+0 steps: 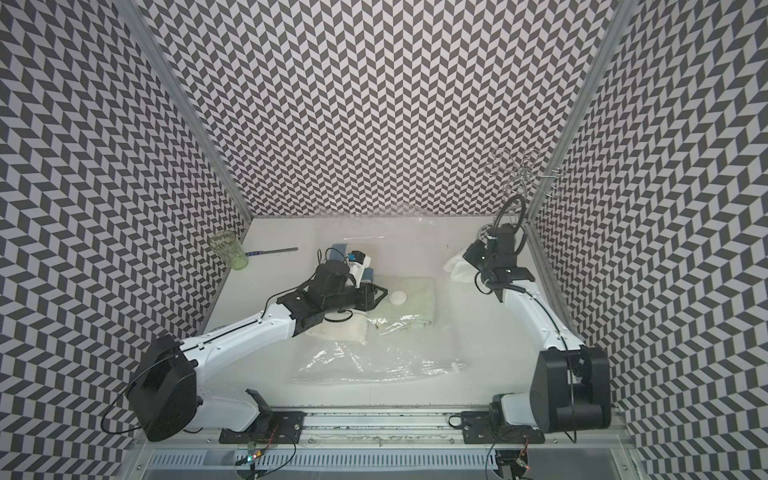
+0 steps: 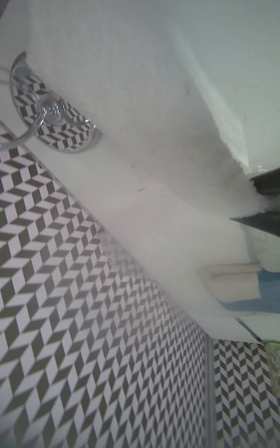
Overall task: Place the folded towel into the vacuum bag
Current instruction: Pick up the towel from the center of the board, then place the towel in the vacuum bag, then pick up the towel from the vacuum bag.
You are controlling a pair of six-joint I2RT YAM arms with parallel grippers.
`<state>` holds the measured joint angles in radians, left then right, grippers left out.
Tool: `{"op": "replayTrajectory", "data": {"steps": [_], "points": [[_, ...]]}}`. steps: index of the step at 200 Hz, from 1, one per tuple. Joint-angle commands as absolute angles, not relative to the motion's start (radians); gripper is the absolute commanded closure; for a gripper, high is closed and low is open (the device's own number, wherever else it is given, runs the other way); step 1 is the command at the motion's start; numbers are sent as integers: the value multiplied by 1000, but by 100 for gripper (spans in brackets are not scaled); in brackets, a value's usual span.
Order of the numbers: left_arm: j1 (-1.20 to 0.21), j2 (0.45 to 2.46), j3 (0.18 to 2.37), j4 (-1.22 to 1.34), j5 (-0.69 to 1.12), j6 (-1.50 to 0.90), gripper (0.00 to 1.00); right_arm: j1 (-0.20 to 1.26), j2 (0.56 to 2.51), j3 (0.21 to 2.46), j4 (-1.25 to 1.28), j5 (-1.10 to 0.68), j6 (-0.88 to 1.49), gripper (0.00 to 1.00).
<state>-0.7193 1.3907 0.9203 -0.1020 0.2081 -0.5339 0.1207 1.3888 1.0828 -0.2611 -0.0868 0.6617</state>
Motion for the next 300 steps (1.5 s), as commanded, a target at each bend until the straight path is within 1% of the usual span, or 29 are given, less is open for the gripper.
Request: {"op": "replayTrajectory", "data": {"steps": [1, 12, 27, 48, 61, 80, 96, 127, 139, 155, 166, 177, 183, 194, 209, 215, 231, 254, 274, 300], "points": [[-724, 1365, 935, -111, 219, -546, 56, 242, 1417, 1239, -305, -101, 572, 100], [-723, 1361, 937, -116, 214, -548, 56, 307, 1442, 1311, -328, -124, 562, 100], [-723, 1352, 939, -126, 202, -548, 56, 371, 1464, 1372, -326, -203, 580, 100], [-719, 1317, 942, -152, 148, -553, 56, 428, 1450, 1361, -294, -309, 629, 100], [-708, 1275, 941, -177, 102, -563, 56, 433, 1410, 1282, -242, -383, 670, 100], [-684, 1187, 926, -217, 28, -581, 57, 434, 1337, 1105, -188, -468, 711, 100], [-660, 1117, 907, -232, 12, -588, 57, 433, 1272, 936, -184, -509, 701, 100], [-649, 1082, 890, -254, 54, -588, 57, 393, 1205, 657, -268, -478, 608, 100], [-652, 1100, 885, -245, 91, -595, 56, 354, 1211, 590, -311, -457, 561, 100], [-672, 1136, 879, -211, 120, -604, 57, 314, 1210, 548, -340, -401, 519, 97], [-696, 1168, 889, -194, 136, -603, 56, 304, 1212, 552, -346, -390, 499, 93], [-731, 1207, 910, -185, 154, -595, 57, 295, 1221, 578, -369, -401, 479, 84], [-753, 1226, 921, -184, 161, -589, 56, 294, 1221, 594, -379, -417, 468, 77], [-796, 1260, 932, -172, 177, -582, 57, 285, 1216, 627, -406, -426, 451, 60], [-839, 1297, 937, -142, 210, -580, 57, 252, 1188, 656, -436, -403, 442, 45], [-853, 1313, 938, -129, 223, -581, 57, 227, 1181, 660, -439, -404, 434, 41], [-873, 1361, 943, -90, 280, -585, 57, 184, 1174, 653, -406, -429, 408, 37], [-882, 1438, 950, -11, 374, -604, 59, 185, 1210, 629, -314, -498, 395, 33], [-882, 1516, 972, 30, 430, -621, 65, 191, 1235, 596, -240, -533, 400, 32], [-871, 1617, 1022, 11, 418, -620, 76, 206, 1256, 574, -200, -520, 404, 33]]}}
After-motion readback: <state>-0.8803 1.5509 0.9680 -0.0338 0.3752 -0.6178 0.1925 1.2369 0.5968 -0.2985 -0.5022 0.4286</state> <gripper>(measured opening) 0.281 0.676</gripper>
